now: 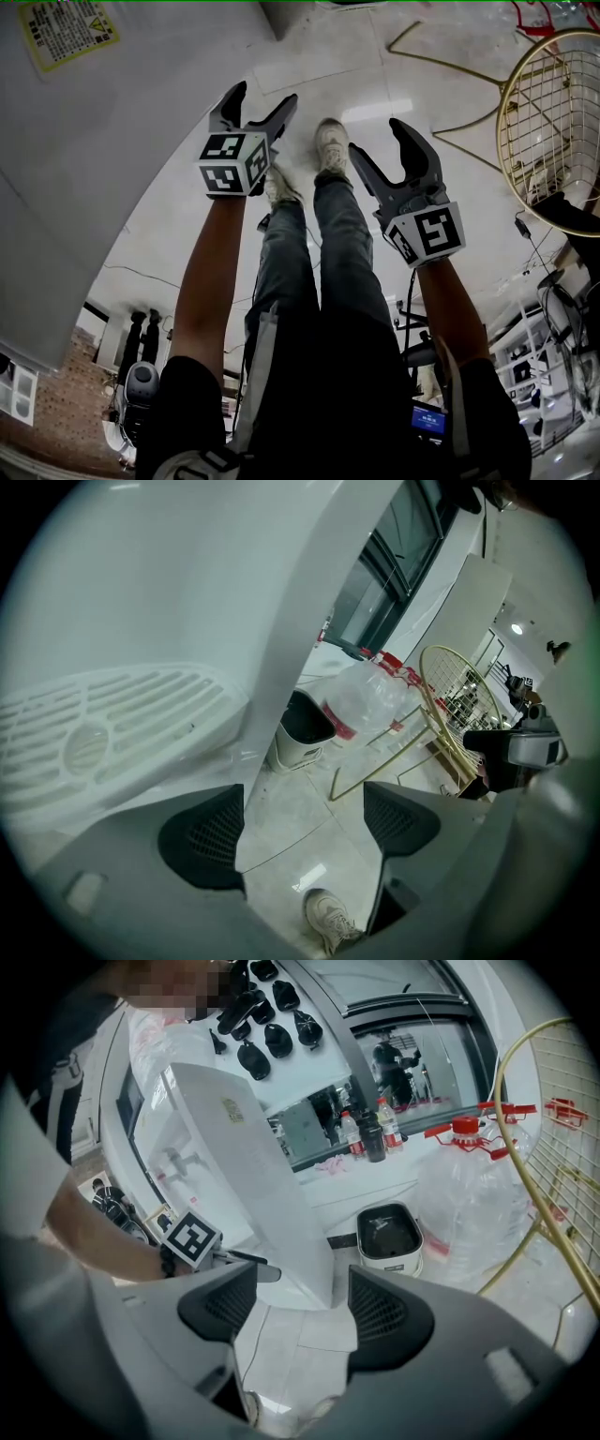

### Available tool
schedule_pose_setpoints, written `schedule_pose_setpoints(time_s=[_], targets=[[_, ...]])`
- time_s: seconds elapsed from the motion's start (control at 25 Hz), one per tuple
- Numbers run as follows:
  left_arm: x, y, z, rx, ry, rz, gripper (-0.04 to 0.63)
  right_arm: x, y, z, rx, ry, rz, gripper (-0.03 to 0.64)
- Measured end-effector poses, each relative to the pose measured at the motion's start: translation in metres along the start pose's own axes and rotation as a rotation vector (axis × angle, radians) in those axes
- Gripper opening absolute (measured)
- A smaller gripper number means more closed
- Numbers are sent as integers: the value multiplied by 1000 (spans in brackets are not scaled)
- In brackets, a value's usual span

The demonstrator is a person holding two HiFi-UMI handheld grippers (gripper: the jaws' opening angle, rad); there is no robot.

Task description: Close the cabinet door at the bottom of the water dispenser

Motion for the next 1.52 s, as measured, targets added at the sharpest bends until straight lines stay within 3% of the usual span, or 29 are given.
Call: schedule_pose_setpoints(time_s=[0.32,0.6,0.92,1.2,1.52], targets=[[13,4,-10,-14,-26,-28,414,10,0,9,16,-15,-18,299],[64,10,-29,-35,-81,-106,419,35,5,47,52,-48,-59,297],[160,18,-38,-54,-120,-206,419,67,34,132,105,-62,-161,287],[268,21,-37,-22,-145,-266,417,99,52,207,176,-40,-173,276],[377,60,-27,1,-149,-378,411,111,117,276,313,0,-196,261]])
Point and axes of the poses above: the fingertips, and each gripper's own axes: x backward along the fingers, z to its left, y out of its top, the point moved 8 cm from there along x, backward along the fingers, and after that the axes turned 14 degrees about y, right-handed, at the moved point
